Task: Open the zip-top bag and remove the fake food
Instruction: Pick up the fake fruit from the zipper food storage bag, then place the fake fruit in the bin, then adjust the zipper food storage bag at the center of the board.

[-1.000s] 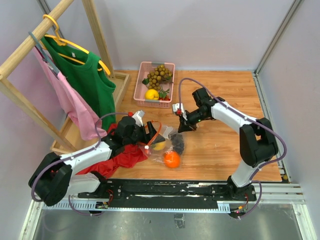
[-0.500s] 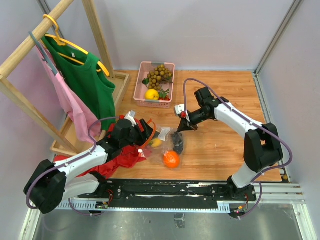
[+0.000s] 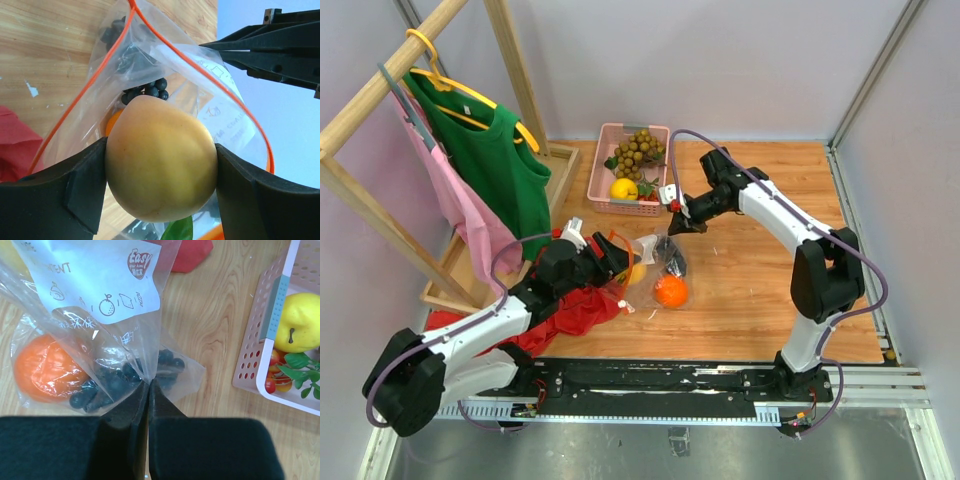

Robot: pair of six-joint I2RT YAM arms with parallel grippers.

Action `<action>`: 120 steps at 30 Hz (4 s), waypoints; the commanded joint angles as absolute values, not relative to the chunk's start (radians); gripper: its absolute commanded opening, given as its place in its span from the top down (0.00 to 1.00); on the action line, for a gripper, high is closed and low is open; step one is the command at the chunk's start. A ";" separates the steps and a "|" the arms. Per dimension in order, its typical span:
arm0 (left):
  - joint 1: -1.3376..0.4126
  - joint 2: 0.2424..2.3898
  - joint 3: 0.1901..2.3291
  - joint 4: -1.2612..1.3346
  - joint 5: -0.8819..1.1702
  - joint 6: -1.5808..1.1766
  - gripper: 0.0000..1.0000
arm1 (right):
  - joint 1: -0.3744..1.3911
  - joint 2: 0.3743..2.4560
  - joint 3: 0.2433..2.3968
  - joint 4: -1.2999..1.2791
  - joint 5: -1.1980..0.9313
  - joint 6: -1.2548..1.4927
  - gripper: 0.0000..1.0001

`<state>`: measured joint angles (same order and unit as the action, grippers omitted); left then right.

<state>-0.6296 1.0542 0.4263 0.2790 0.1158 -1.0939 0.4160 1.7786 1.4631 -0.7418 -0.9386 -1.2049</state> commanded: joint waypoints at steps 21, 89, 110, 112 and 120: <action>-0.621 0.776 0.551 -0.171 -0.171 -1.065 0.73 | 0.422 1.742 1.351 -0.690 -0.930 -1.111 0.97; -0.504 2.267 2.173 -0.613 -0.426 -0.876 0.01 | 0.135 1.460 1.059 -0.566 -1.228 -0.839 0.20; -0.580 1.715 1.535 0.002 0.136 -0.601 0.01 | 0.142 1.447 1.098 -0.724 -1.332 -1.013 0.20; -0.593 1.670 1.516 0.001 0.170 -0.584 0.02 | 0.146 1.444 1.098 -0.761 -1.337 -1.067 0.20; -0.627 1.459 1.405 -0.058 0.285 -0.575 0.08 | 0.162 1.425 1.091 -0.955 -1.322 -1.349 0.20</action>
